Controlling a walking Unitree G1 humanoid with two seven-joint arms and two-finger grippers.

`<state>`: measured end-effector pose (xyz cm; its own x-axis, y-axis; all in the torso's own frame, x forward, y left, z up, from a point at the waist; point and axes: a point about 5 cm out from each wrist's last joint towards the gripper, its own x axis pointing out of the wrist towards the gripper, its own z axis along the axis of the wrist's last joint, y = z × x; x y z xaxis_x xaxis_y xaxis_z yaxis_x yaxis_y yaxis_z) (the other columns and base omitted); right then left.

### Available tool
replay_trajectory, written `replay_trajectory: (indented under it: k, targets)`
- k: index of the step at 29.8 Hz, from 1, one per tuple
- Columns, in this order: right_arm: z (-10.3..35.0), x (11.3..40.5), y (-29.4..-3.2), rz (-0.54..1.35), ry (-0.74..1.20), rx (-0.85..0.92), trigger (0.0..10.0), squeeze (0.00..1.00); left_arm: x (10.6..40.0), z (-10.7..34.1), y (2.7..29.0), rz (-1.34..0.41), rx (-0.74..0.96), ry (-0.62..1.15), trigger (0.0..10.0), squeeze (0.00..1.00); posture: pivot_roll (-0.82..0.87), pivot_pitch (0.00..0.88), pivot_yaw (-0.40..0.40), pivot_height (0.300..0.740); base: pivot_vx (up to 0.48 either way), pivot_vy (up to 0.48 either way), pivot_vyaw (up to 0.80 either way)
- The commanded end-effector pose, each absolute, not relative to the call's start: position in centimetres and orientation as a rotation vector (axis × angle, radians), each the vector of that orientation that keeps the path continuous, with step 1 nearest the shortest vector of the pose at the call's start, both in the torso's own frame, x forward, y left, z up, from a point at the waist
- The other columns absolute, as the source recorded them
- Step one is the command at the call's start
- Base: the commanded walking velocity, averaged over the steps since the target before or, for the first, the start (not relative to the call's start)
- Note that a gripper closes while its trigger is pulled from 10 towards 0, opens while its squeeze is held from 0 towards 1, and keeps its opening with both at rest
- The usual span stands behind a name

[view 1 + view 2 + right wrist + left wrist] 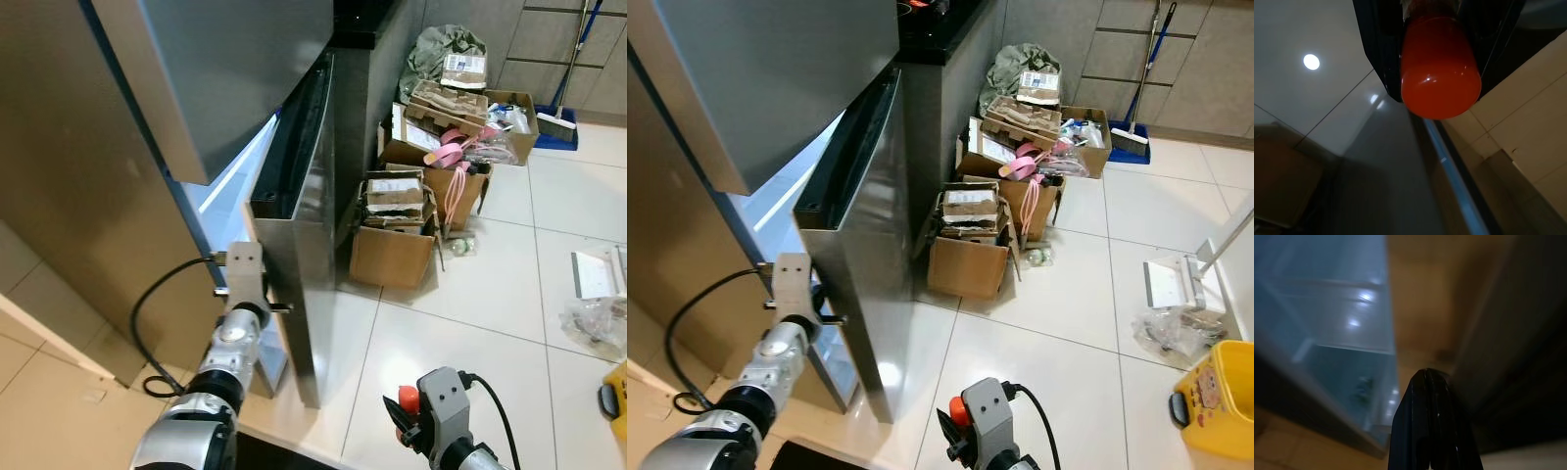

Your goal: Restocking fridge

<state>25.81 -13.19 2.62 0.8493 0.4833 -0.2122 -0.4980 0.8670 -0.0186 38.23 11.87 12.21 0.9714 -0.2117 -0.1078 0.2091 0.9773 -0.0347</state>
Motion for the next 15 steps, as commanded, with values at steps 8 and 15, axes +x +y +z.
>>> replay_trajectory:
  k: [8,15]
  targets:
    - [1.6,23.9,-14.7,0.537,0.273,-0.084,10.0,0.00,34.1,11.4,-1.0,-0.728,-0.102,0.102,10.0,0.00,-0.04,0.275,0.040,0.740,0.000,0.000,0.00]
    - [1.4,23.6,-14.6,0.543,0.284,-0.097,10.0,0.00,33.5,11.8,-2.4,-0.809,-0.072,0.072,10.0,0.00,-0.05,0.275,0.048,0.740,0.000,0.000,0.00]
